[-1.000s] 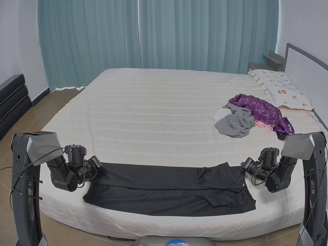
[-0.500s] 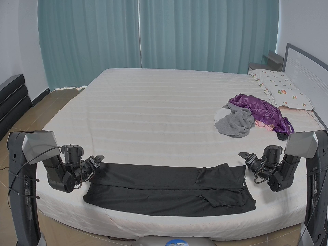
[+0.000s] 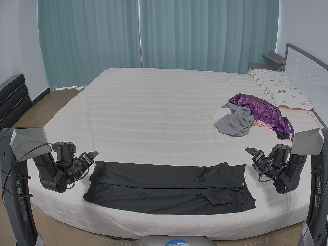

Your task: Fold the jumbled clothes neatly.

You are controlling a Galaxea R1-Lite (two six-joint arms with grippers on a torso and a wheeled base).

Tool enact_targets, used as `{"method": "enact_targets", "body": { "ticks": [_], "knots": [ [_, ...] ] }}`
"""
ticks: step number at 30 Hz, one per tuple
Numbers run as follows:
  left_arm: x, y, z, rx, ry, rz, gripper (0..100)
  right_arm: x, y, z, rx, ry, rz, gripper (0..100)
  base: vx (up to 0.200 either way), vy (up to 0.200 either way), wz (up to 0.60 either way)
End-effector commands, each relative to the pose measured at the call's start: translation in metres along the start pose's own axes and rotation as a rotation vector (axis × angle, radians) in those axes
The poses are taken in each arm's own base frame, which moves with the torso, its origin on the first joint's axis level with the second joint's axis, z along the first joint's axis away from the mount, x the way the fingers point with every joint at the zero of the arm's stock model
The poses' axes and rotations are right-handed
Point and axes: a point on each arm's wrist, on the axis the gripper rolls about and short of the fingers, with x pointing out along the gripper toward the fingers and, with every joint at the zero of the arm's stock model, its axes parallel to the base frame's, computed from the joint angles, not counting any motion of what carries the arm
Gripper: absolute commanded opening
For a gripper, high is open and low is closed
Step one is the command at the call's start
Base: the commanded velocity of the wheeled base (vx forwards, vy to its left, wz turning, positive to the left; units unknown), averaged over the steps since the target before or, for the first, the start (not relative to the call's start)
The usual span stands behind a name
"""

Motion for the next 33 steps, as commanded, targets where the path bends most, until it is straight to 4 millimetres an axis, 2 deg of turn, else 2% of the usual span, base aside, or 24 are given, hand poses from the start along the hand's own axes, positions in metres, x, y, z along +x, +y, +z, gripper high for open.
{"method": "enact_targets", "body": {
  "ticks": [1, 8, 13, 18, 33],
  "knots": [
    [-0.002, -0.003, 0.002, 0.000, -0.005, -0.009, 100, -0.001, 0.000, -0.001, -0.003, 0.003, -0.002, 100, 0.000, 0.000, 0.00],
    [-0.011, -0.010, 0.008, -0.019, 0.042, -0.090, 100, 0.000, 0.000, -0.003, -0.006, 0.007, -0.001, 100, 0.000, 0.000, 0.00],
    [-0.012, -0.009, 0.004, -0.012, 0.106, -0.141, 100, 0.000, 0.000, -0.004, -0.006, 0.009, -0.002, 100, 0.000, 0.000, 0.00],
    [-0.010, -0.007, 0.000, 0.065, 0.148, -0.147, 100, 0.000, 0.000, -0.004, -0.007, 0.010, -0.003, 100, 0.000, 0.000, 0.00],
    [0.015, 0.011, -0.021, 0.194, 0.198, -0.107, 100, 0.000, 0.000, -0.004, -0.009, 0.012, -0.003, 100, 0.000, 0.000, 0.00]
  ]
}}
